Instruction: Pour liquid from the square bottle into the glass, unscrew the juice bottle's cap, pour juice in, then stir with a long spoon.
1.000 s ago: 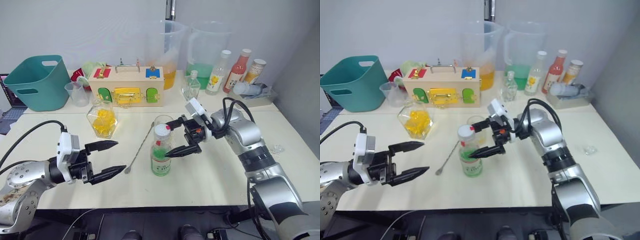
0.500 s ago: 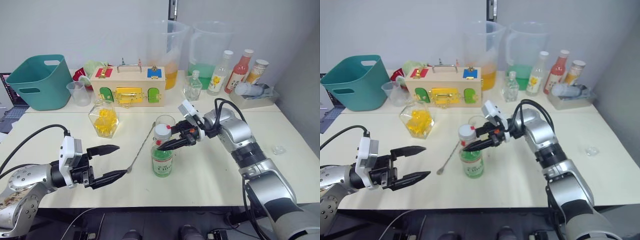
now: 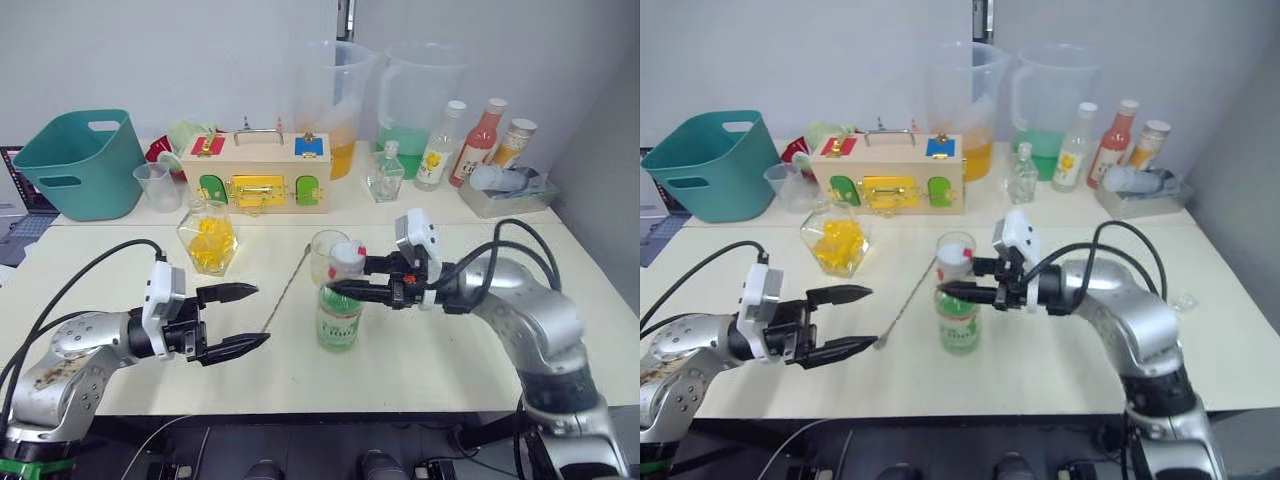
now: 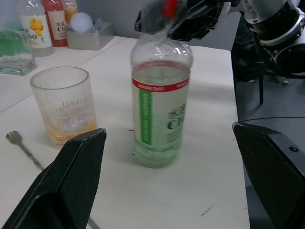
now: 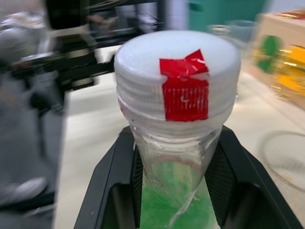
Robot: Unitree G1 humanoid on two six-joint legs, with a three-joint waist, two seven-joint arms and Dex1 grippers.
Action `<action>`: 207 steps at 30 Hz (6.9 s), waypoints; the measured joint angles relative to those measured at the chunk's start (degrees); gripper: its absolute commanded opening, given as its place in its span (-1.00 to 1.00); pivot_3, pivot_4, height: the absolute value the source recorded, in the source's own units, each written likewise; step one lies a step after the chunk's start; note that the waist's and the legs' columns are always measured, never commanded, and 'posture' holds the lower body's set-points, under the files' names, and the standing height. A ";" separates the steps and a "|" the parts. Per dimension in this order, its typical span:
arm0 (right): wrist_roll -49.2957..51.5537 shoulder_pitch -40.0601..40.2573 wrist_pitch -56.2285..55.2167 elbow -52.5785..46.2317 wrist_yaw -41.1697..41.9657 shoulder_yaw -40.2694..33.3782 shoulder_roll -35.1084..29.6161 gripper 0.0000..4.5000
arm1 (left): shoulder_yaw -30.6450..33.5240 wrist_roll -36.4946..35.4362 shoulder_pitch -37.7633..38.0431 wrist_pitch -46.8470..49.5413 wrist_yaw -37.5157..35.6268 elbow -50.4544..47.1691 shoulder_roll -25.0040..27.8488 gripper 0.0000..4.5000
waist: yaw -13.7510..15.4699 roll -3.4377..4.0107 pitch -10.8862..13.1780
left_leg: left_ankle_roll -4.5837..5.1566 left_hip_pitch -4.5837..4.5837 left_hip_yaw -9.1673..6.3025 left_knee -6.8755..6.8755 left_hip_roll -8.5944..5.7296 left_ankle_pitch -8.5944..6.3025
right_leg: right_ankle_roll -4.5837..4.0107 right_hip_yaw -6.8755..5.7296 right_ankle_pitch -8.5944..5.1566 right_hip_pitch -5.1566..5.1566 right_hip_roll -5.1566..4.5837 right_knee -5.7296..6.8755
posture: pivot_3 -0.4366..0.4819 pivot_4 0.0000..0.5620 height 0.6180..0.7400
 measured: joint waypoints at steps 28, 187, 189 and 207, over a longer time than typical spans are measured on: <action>3.45 9.21 7.34 -10.31 -20.97 -1.69 4.69 0.98 | -3.77 1.97 -5.34 -0.42 -5.23 6.38 -0.33 1.00 | 0.04 -0.02 -0.02 | 0.01 0.06 -0.02 0.00 0.02 0.00 | 0.00 -0.02 -0.01 0.10 0.02 -0.04 | -0.05 -0.47 1.00; 25.64 0.64 2.19 -7.65 -27.45 -5.74 -11.08 1.00 | -18.43 14.11 -26.59 5.32 10.62 7.65 -18.90 -0.39 | 1.00 -0.05 -0.01 | 0.01 -0.03 -0.04 0.10 -0.06 0.02 | 0.04 -0.01 -0.03 0.15 -0.01 -0.07 | -0.05 -0.47 1.00; 25.20 0.64 2.45 -8.12 -28.45 -5.51 -10.57 1.00 | -18.75 14.56 -26.49 5.14 10.83 7.36 -18.89 -0.39 | 1.04 -0.05 -0.02 | 0.01 0.01 -0.04 0.10 -0.06 0.02 | 0.04 0.00 -0.03 0.20 -0.02 -0.08 | -0.05 -0.47 1.00; 21.36 -1.25 4.81 -9.92 -32.63 0.47 -7.69 1.00 | -19.74 14.95 -25.51 4.35 12.67 5.91 -19.32 -0.39 | 1.41 -0.04 -0.04 | 0.02 0.04 -0.04 0.11 -0.06 0.03 | 0.04 0.00 -0.03 0.23 -0.01 -0.08 | -0.05 -0.47 1.00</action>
